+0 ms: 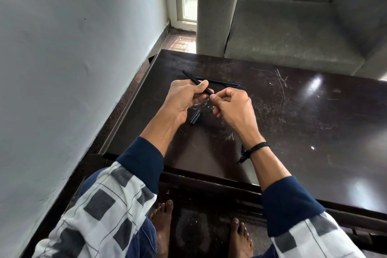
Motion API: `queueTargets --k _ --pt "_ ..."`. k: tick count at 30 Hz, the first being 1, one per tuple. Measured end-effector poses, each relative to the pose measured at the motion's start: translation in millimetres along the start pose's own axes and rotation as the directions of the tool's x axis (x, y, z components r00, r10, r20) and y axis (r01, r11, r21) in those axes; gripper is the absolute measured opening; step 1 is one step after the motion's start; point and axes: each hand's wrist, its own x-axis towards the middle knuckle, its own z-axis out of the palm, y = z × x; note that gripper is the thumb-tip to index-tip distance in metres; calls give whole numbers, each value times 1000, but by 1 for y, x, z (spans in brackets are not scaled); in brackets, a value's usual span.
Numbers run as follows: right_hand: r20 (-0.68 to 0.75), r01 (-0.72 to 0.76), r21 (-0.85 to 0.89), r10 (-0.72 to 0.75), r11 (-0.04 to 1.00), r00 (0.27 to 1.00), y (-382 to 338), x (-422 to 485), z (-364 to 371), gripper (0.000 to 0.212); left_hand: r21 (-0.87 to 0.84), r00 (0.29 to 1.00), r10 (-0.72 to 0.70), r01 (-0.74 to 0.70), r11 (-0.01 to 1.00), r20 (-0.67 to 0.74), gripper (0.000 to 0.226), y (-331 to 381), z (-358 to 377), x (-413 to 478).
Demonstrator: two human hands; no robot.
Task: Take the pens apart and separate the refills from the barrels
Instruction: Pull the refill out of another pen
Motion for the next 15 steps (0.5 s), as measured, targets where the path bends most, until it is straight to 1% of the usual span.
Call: queueTargets --k 3,8,13,15 --pt "14 -14 12 14 1000 1000 -1 -1 1 25 3 1000 -1 1 1000 -4 18 0 -1 2" --pt "-13 27 -3 -27 1000 1000 0 -1 2 13 -1 1000 8 -8 1000 9 12 0 -1 1" --pt "14 -8 -10 9 1000 1000 -2 -3 0 21 9 1000 5 -5 1000 11 21 -1 -1 1" --pt "15 -3 16 3 1000 1000 -2 -3 0 19 6 1000 7 -7 1000 5 20 0 -1 1"
